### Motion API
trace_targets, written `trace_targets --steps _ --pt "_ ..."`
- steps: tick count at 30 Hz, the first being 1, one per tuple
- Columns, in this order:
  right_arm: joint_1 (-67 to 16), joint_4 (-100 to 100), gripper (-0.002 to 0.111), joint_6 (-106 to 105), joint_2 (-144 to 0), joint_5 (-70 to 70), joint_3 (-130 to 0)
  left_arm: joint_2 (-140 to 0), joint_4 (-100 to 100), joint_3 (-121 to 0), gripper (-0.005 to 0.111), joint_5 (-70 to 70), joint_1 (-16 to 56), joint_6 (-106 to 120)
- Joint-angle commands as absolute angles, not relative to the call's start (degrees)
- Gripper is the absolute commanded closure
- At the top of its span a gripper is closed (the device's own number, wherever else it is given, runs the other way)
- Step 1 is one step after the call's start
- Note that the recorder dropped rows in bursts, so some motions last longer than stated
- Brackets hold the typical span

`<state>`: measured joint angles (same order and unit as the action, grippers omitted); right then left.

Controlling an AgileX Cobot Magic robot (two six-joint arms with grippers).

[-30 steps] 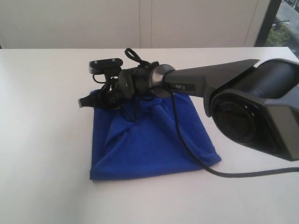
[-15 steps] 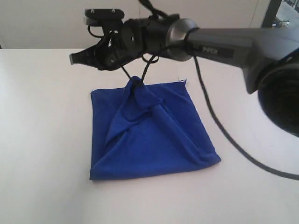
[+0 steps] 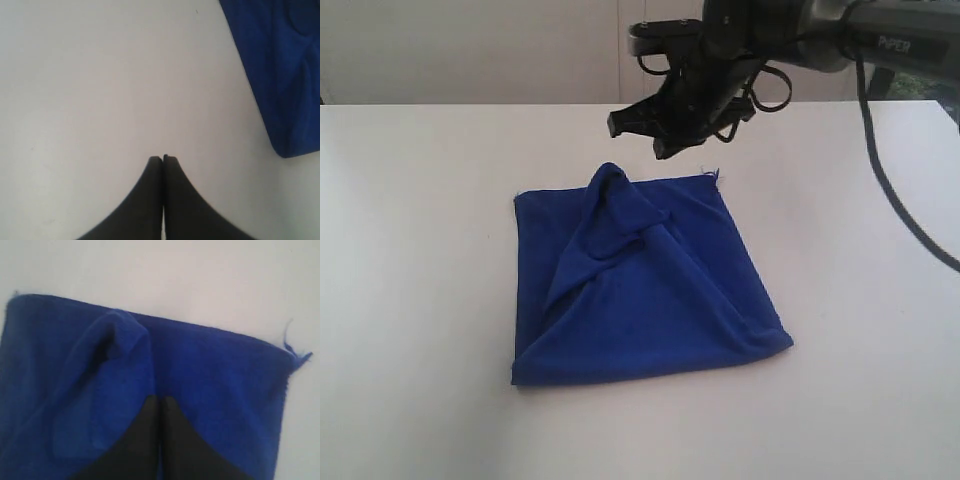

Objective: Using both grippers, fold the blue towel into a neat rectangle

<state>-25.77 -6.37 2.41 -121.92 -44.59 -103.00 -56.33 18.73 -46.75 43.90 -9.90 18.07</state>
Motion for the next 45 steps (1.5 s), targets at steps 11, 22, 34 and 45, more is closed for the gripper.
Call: trace_targets --steps 11,22,34,45 --pt "-18.64 -5.94 0.108 1.29 -129.19 -32.53 -99.15 -55.88 19.33 -46.49 0.107 44.36 -9.55 17.9" --pt "-17.42 -4.27 0.108 0.0 -133.09 -31.27 -99.15 -55.88 19.33 -46.49 0.107 44.36 -9.55 17.9" --pt "-14.45 -4.17 0.108 0.0 -133.79 -33.02 -99.15 -55.88 19.33 -46.49 0.107 44.36 -9.55 17.9" --pt "-14.28 -4.29 0.108 0.0 -131.21 -33.3 -99.36 -55.88 19.33 -46.49 0.107 44.36 -9.55 17.9"
